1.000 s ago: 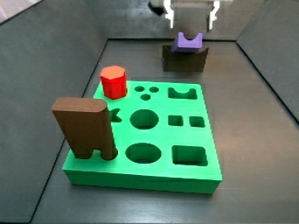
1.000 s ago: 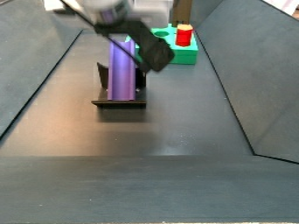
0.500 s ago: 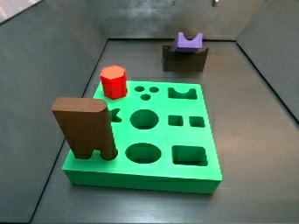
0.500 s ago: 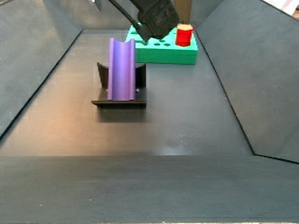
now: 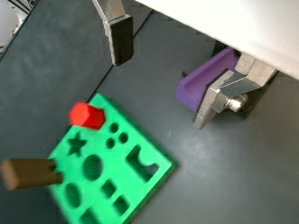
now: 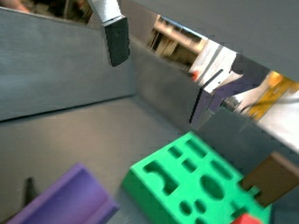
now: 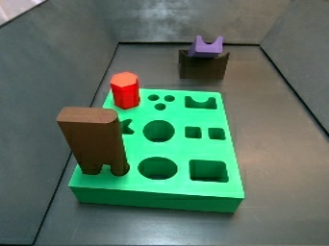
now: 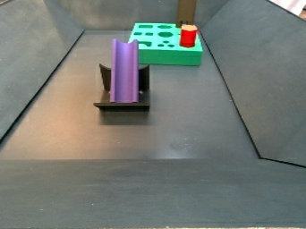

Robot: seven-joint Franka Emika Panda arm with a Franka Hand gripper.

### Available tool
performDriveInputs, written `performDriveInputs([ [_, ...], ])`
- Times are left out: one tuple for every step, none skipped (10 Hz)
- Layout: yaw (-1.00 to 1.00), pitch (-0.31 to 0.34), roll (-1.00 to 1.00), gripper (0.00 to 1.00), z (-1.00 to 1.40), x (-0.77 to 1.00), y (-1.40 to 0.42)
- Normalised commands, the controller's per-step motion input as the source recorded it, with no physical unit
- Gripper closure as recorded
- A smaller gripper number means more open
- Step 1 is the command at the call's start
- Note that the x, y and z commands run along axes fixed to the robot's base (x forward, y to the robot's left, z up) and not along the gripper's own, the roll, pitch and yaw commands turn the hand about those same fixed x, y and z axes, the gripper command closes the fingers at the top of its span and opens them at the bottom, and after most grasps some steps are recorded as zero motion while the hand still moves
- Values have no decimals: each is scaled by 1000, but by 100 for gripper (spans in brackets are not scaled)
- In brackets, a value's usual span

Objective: Pick up the arch object. Move up. Place the arch object on the fixture. Regrasp the arch object. Move to above the board. Insert the arch object.
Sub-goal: Regrasp the arch object.

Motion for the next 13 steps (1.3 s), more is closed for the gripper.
performDriveInputs([
  [44, 43, 1000, 0, 14, -3, -32],
  [44, 41, 1000, 0, 19, -13, -30],
  [43, 37, 1000, 0, 13, -14, -22],
  [43, 36, 1000, 0, 3, -11, -22],
  [44, 33, 1000, 0, 5, -9, -18],
  [44, 30, 1000, 0, 8, -2, -17],
  [45, 29, 1000, 0, 10, 3, -20],
  [46, 29, 1000, 0, 11, 6, -21],
  [47, 33, 1000, 0, 12, 7, -12],
  [48, 38, 1000, 0, 10, 9, -11],
  [50, 47, 1000, 0, 5, 19, -22],
  [52, 53, 1000, 0, 2, 26, -18],
  [55, 65, 1000, 0, 0, 44, -25],
])
